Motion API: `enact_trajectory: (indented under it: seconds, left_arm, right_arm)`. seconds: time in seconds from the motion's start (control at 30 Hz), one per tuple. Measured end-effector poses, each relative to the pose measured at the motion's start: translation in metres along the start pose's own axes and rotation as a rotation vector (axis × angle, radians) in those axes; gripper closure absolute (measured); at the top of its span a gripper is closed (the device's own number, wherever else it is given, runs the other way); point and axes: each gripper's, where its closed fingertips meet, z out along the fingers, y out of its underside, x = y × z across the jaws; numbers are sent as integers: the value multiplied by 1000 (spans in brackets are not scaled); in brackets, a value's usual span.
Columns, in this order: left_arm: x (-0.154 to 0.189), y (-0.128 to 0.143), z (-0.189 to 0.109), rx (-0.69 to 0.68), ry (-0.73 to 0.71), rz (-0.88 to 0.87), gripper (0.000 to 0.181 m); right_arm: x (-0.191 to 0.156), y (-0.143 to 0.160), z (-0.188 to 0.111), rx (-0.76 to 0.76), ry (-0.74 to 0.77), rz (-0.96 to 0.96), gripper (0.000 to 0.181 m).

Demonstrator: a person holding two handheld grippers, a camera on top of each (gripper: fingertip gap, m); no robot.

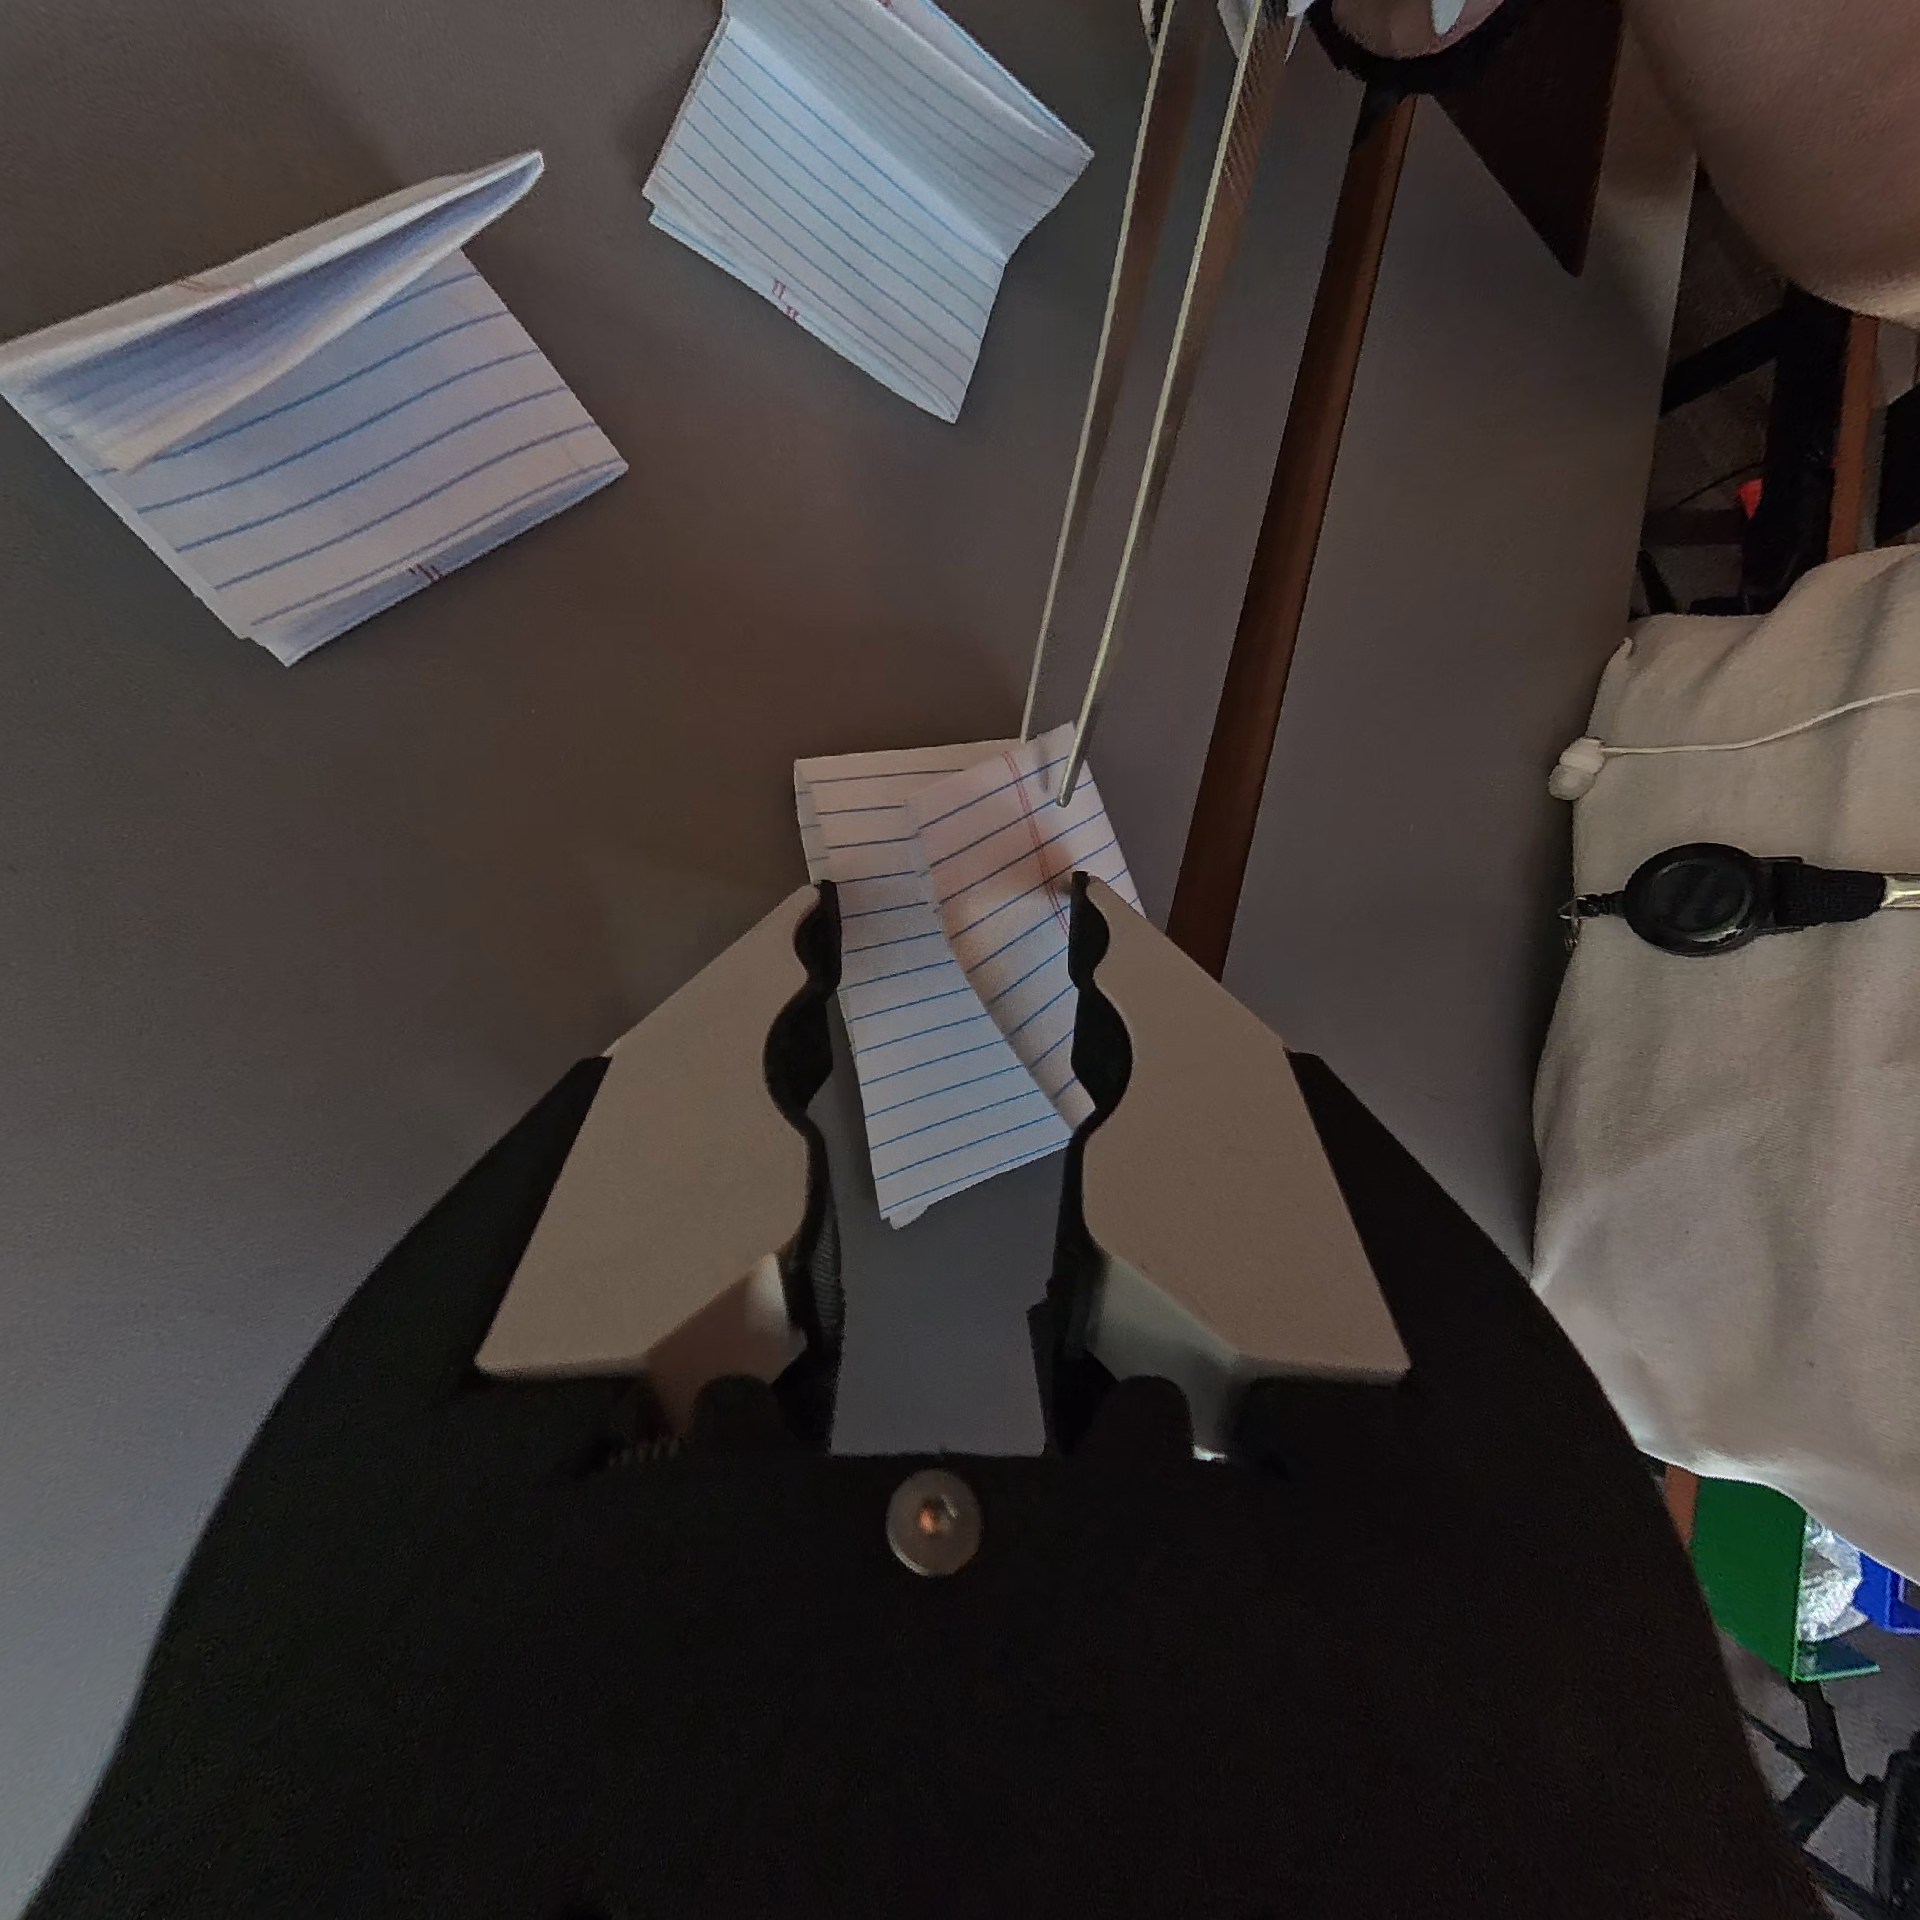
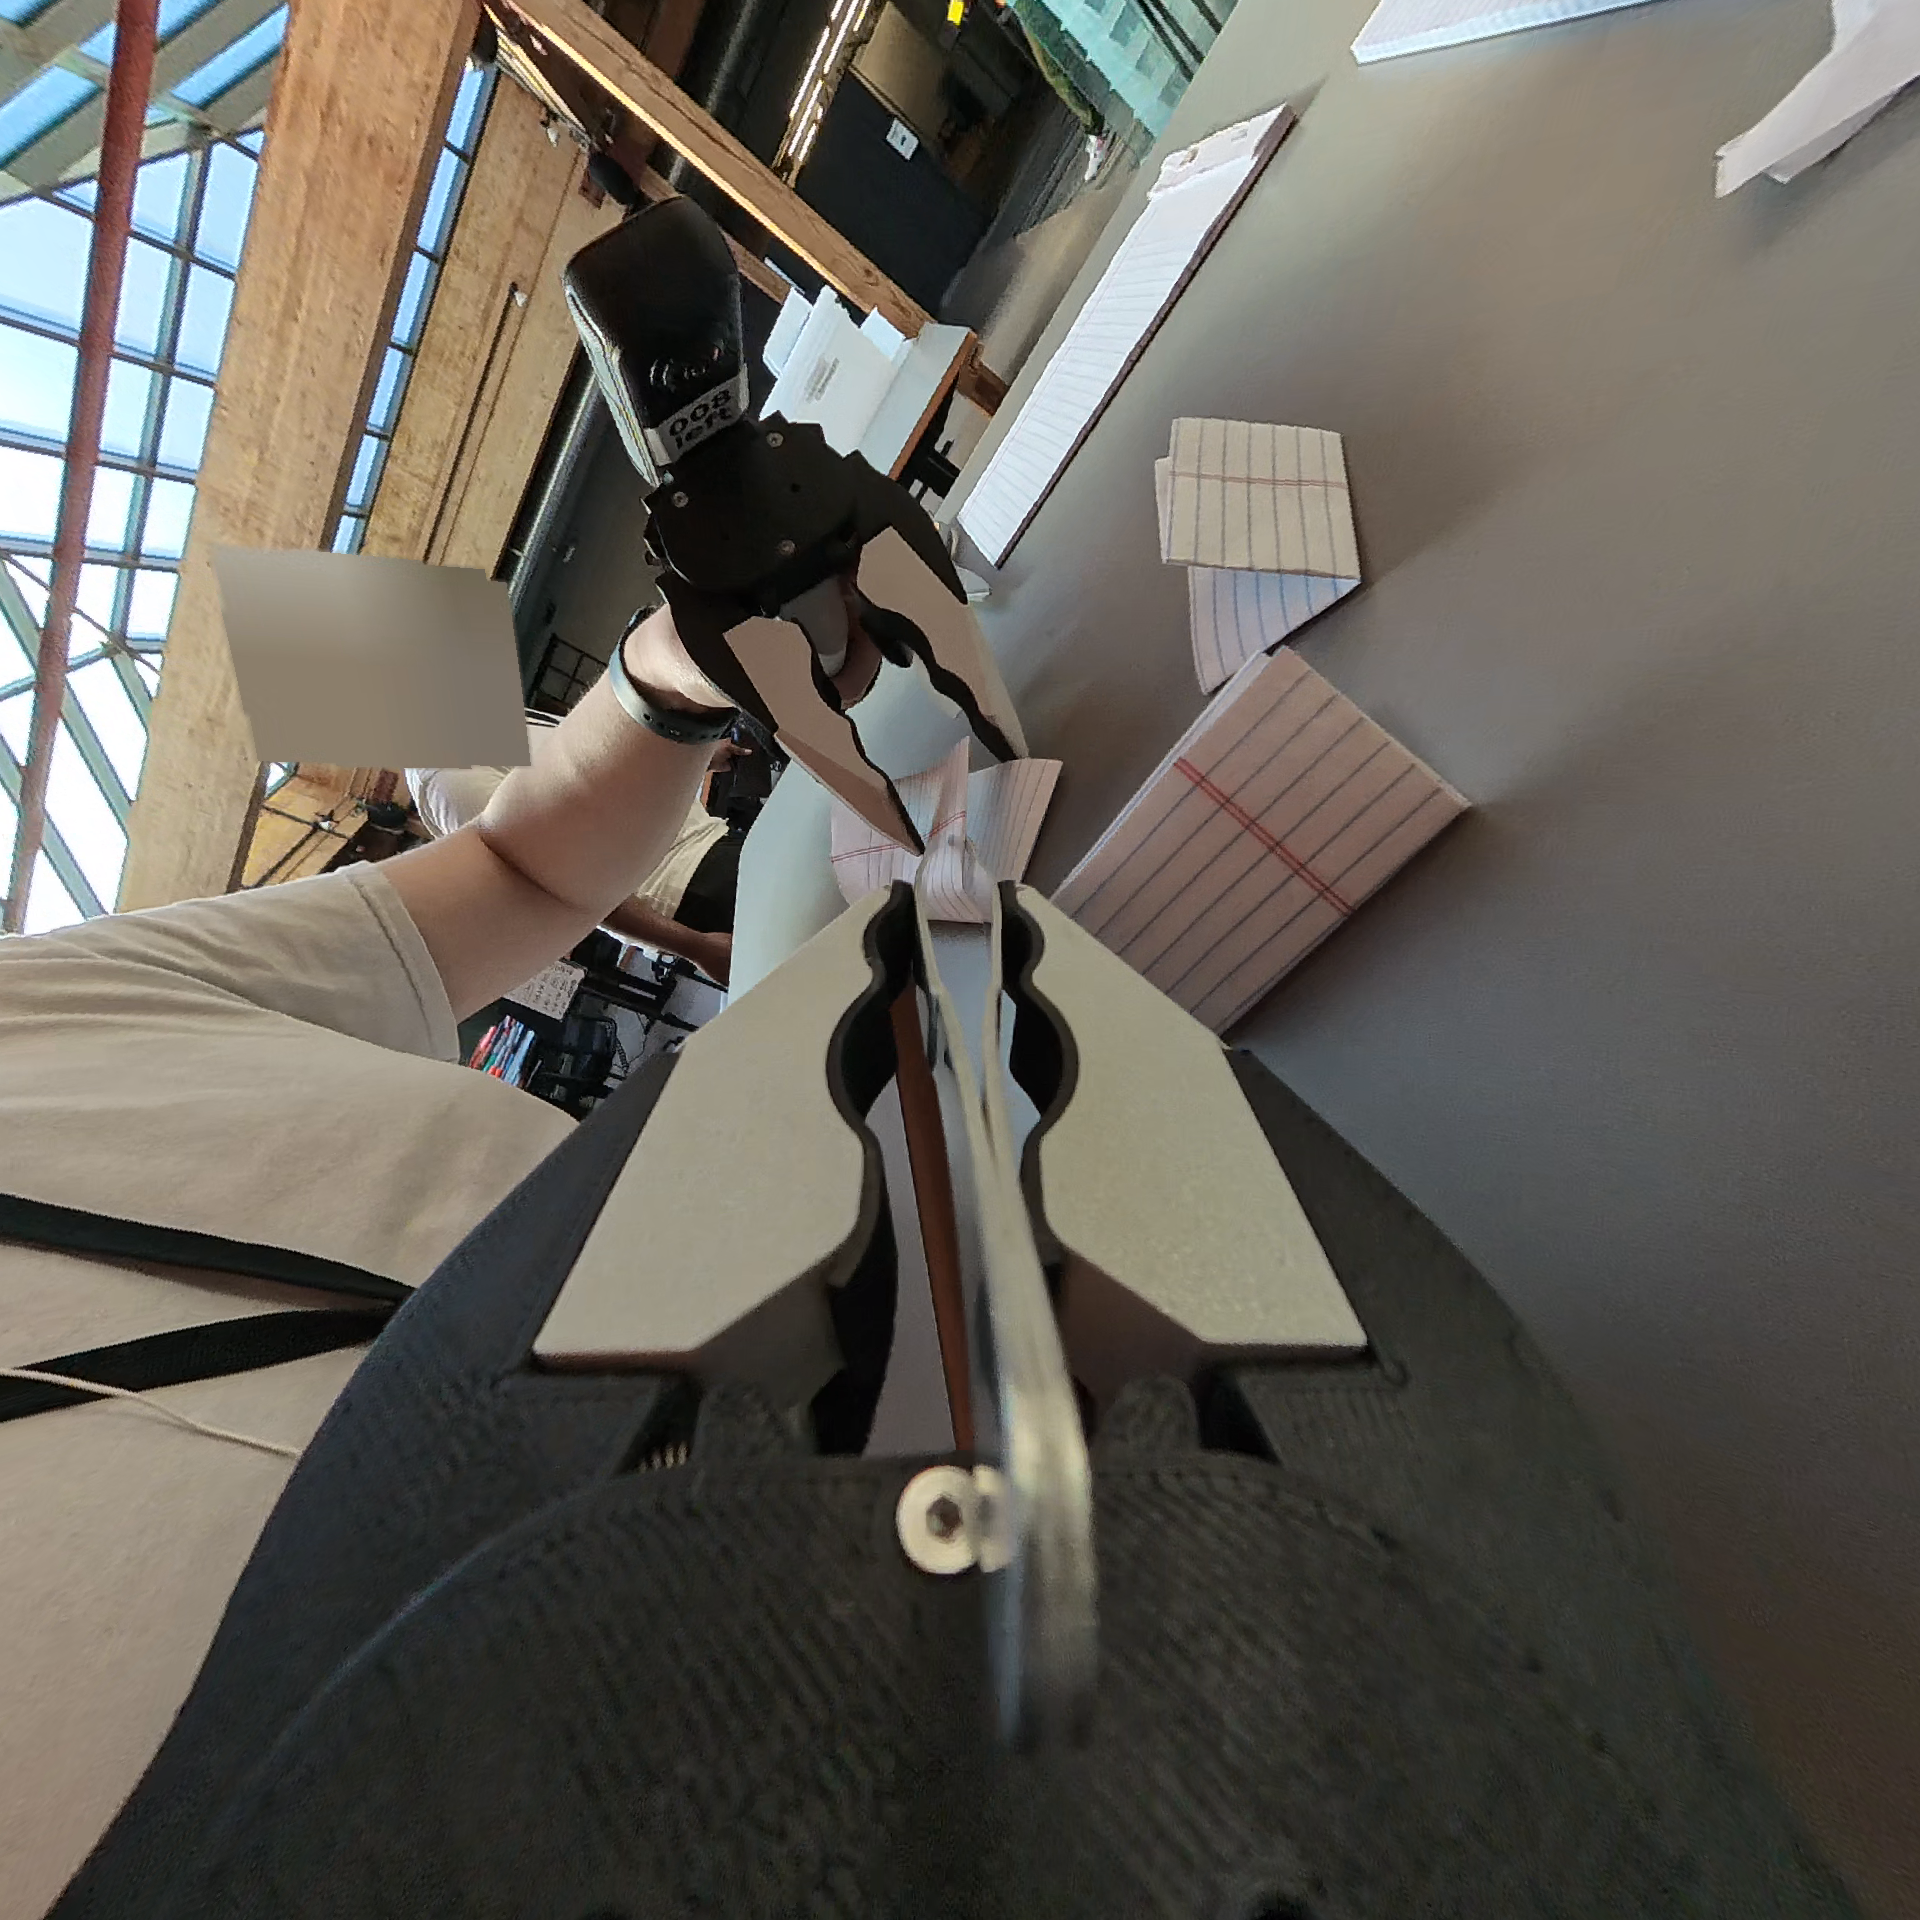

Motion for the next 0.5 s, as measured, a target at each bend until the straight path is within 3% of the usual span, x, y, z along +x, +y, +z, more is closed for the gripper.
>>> enact_trajectory:
  seconds: [0.27, 0.5]
  left_arm:
    - [-2, 0, 2, 24, 53, -55, 156]
    - [1, 3, 2, 22, 91, -68, 156]
  right_arm:
    - [8, 9, 2, -8, 14, 58, 169]
    - [15, 11, -6, 20, 32, 83, 169]
